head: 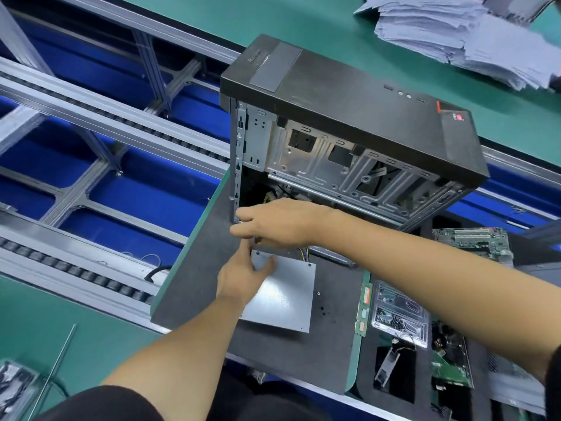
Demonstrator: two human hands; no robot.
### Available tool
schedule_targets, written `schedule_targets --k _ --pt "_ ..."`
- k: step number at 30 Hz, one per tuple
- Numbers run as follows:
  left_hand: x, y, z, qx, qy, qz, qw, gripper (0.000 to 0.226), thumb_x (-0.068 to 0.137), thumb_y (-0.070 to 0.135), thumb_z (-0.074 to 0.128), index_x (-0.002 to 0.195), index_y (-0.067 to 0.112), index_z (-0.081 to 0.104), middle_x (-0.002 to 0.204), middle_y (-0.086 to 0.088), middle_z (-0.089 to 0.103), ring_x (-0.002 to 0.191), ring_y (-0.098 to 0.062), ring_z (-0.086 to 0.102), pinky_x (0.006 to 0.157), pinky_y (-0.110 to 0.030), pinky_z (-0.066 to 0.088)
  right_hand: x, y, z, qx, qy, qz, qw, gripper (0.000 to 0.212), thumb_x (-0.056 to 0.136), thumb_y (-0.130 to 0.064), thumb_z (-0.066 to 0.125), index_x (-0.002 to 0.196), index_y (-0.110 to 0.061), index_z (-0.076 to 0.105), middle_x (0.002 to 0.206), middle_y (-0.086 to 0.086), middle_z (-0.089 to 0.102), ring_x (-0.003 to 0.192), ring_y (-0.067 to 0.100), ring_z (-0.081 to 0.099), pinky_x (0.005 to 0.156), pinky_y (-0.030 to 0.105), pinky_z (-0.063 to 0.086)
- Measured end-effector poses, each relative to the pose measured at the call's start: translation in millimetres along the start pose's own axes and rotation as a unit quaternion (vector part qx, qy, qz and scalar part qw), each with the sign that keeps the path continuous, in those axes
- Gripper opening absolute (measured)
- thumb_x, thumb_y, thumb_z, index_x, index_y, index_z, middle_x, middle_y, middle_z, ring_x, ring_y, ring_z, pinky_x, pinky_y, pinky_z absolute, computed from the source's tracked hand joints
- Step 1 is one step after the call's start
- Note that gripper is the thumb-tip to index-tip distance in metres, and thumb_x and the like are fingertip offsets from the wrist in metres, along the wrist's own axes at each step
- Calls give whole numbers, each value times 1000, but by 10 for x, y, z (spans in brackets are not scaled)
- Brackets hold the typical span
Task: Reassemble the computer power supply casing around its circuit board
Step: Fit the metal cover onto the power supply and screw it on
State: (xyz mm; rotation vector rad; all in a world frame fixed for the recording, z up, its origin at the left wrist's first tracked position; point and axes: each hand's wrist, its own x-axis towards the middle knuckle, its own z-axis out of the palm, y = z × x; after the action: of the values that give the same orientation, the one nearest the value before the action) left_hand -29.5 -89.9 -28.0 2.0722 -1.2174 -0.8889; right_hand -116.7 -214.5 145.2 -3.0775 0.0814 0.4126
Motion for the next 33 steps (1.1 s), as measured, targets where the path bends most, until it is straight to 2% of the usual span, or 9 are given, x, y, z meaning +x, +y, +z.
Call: schedule_targets --k 5,8,11,14,19,21,24,27,33 --pt "10 -29 34 16 28 11 999 32 81 68 55 101 53 36 68 16 56 63 -4 57 53 -29 44 72 26 -16 -106 -3 12 994 17 94 -33 50 104 -20 46 85 -2 55 62 26 49 46 31 18" --pt "12 -43 46 20 39 16 999 34 82 68 55 94 41 38 72 17 58 62 -1 56 52 -27 42 109 42 -45 -58 -25 51 997 17 91 -31 51 101 -22 41 93 0 54 62 24 49 47 32 24" --pt "23 -43 46 14 36 22 999 29 81 66 56 96 48 40 81 23 59 66 1 56 52 -24 39 112 31 -94 43 -37 16 998 27 82 -9 52 96 -25 36 101 0 39 57 19 40 48 34 23" --pt "21 -40 47 24 34 22 999 27 81 66 55 95 52 38 78 21 58 70 3 55 55 -21 36 135 17 -96 4 -27 -17 999 27 82 -6 54 93 -22 35 91 -1 40 54 16 33 48 33 18" --pt "19 -60 57 47 50 7 998 30 80 72 52 91 46 42 71 21 59 64 7 51 56 -18 34 152 19 -35 -78 -4 39 996 29 90 -30 54 90 -24 26 59 -3 38 49 21 35 45 32 26" --pt "18 -56 58 54 61 15 997 32 80 72 52 90 44 42 69 19 59 62 6 52 55 -19 34 150 20 -28 -43 -2 55 998 33 87 -30 55 92 -28 23 69 -4 42 50 19 37 45 33 27" --pt "9 -38 42 46 60 22 997 28 81 70 53 92 46 42 78 22 60 65 3 55 56 -23 36 132 9 -70 42 -10 19 999 34 79 -11 57 94 -27 31 94 -3 37 55 10 34 47 32 19" --pt "6 -26 34 55 57 28 997 28 81 70 52 90 47 41 75 19 59 66 4 53 56 -20 31 104 11 -81 33 -7 -10 999 29 78 0 53 89 -22 38 88 -4 38 57 6 28 49 32 15" --pt "17 -51 40 62 43 -3 997 33 81 76 44 83 43 42 69 14 58 65 -1 52 56 -20 31 175 -77 16 -91 3 37 995 21 92 -33 52 94 -23 34 71 -1 48 55 25 41 47 30 17"
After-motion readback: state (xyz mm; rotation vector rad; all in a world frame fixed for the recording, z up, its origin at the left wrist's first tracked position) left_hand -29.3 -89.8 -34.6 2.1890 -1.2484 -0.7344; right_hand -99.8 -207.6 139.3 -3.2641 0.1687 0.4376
